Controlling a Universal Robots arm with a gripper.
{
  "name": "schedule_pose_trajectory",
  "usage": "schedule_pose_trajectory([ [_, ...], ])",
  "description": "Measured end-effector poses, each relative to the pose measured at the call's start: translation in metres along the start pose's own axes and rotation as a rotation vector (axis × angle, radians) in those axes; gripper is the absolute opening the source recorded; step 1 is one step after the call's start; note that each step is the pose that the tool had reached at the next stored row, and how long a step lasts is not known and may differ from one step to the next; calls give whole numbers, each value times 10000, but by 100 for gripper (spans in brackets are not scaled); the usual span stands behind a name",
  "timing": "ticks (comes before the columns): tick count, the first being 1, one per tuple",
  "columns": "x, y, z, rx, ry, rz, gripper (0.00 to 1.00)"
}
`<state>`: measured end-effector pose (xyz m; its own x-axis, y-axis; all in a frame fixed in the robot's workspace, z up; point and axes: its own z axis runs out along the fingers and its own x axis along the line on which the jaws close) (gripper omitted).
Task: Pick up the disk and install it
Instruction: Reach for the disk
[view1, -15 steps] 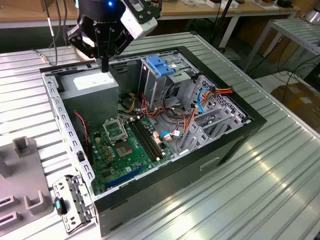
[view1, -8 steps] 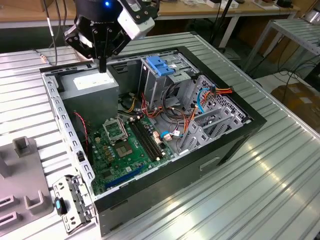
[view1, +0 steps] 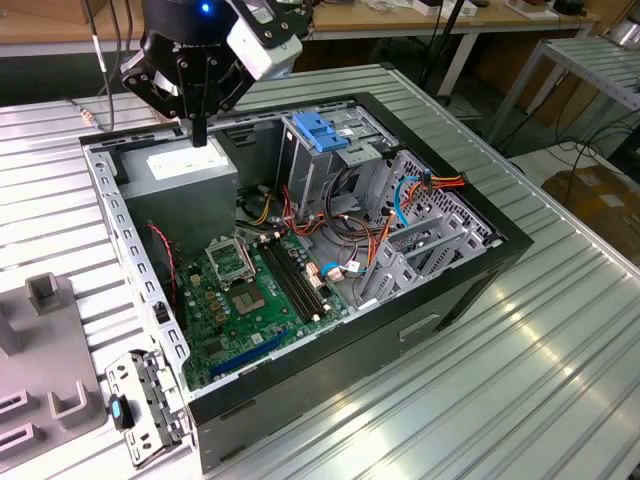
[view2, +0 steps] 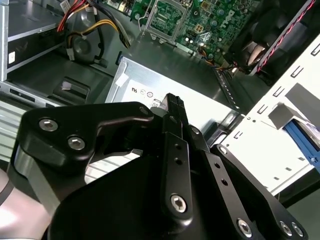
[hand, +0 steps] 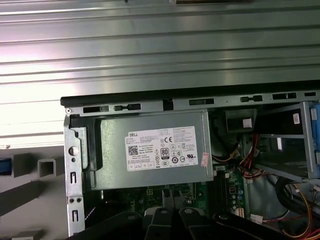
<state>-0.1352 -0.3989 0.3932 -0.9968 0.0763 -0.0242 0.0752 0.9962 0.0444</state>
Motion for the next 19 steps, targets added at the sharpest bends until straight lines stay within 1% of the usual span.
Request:
schedule_pose_trajectory([
  [7,95,-7,1,1,6,0,11],
  [19,216,-17,2,2,21,0,11],
])
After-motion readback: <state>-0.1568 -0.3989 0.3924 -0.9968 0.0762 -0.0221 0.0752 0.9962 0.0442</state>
